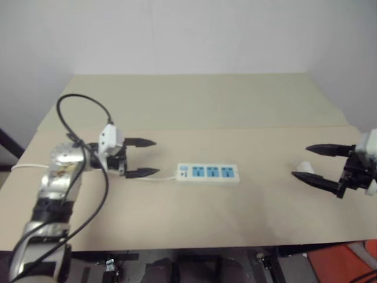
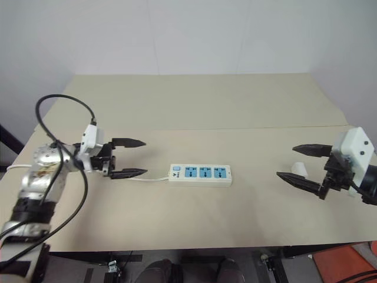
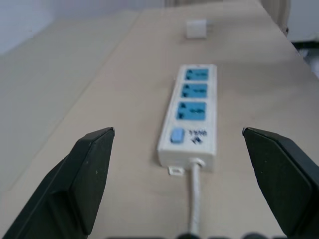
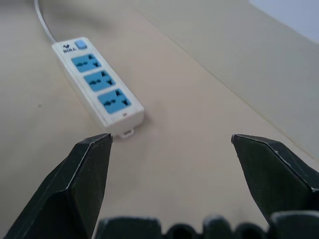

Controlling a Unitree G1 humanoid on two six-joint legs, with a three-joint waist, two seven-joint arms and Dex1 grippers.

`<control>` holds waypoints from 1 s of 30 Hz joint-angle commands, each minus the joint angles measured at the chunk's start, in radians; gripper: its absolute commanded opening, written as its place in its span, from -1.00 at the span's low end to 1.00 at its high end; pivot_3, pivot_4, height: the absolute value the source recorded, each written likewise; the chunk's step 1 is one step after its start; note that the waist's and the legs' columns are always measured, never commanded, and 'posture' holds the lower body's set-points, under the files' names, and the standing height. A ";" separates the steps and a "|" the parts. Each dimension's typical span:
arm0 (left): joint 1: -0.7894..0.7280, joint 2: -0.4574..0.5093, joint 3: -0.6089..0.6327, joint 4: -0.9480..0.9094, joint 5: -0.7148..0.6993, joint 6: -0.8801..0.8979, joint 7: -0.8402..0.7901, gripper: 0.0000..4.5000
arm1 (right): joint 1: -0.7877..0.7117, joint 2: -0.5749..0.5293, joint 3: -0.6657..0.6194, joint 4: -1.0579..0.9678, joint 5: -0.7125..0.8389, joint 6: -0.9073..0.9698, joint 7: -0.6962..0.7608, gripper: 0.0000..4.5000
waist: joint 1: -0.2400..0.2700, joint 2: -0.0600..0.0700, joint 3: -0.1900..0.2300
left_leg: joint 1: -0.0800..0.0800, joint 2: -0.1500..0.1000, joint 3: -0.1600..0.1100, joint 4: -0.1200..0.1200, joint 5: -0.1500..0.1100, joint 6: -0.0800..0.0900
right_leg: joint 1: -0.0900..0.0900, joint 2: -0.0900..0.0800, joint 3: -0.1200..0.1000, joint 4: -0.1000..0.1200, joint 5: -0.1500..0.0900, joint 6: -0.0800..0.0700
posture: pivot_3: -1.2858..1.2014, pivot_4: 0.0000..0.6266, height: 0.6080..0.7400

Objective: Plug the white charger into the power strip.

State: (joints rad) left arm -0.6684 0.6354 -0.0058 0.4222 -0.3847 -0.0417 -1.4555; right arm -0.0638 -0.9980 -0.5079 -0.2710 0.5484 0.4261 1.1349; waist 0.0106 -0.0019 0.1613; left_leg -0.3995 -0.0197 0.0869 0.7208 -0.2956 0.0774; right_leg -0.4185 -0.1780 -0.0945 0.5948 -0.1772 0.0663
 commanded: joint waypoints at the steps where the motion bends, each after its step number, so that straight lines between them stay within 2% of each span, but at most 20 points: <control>1: -0.089 -0.048 -0.018 0.149 0.036 -0.102 -0.048 0.99 | -0.051 0.011 0.022 -0.054 0.049 0.023 -0.037 1.00 | 0.000 -0.001 0.000 | 0.000 0.000 0.000 0.000 0.000 0.000 | 0.000 0.000 0.000 0.000 0.000 0.000 | 0.03 -0.52 1.00; 8: -0.171 -0.175 -0.073 0.338 0.099 -0.211 -0.135 0.99 | -0.083 0.035 0.092 -0.094 0.074 0.037 -0.060 1.00 | 0.001 -0.003 0.000 | -0.002 0.000 -0.001 0.003 -0.001 0.002 | 0.000 0.000 -0.001 0.000 0.001 0.001 | 0.03 -0.52 1.00; 16: -0.196 -0.282 -0.078 0.490 0.142 -0.310 -0.119 0.99 | -0.064 0.032 0.071 -0.108 0.098 0.045 -0.055 1.00 | 0.001 -0.005 0.001 | -0.007 0.001 -0.002 0.008 -0.003 0.005 | -0.002 -0.001 -0.001 0.000 0.002 0.002 | 0.03 -0.52 1.00; 30: -0.228 -0.336 -0.066 0.659 0.208 -0.399 -0.081 0.99 | -0.028 0.012 0.002 -0.127 0.144 0.077 -0.040 1.00 | 0.003 -0.005 0.001 | -0.007 0.001 -0.002 0.009 -0.004 0.007 | -0.002 -0.001 -0.001 0.000 0.002 0.002 | 0.03 -0.52 1.00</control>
State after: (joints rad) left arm -0.8854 0.3058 -0.0812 1.0682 -0.1873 -0.4170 -1.5440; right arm -0.0961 -0.9676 -0.4526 -0.3655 0.6592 0.4939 1.0897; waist 0.0132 -0.0074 0.1625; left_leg -0.4066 -0.0189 0.0845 0.7298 -0.2996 0.0844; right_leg -0.4202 -0.1791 -0.0959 0.5949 -0.1750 0.0684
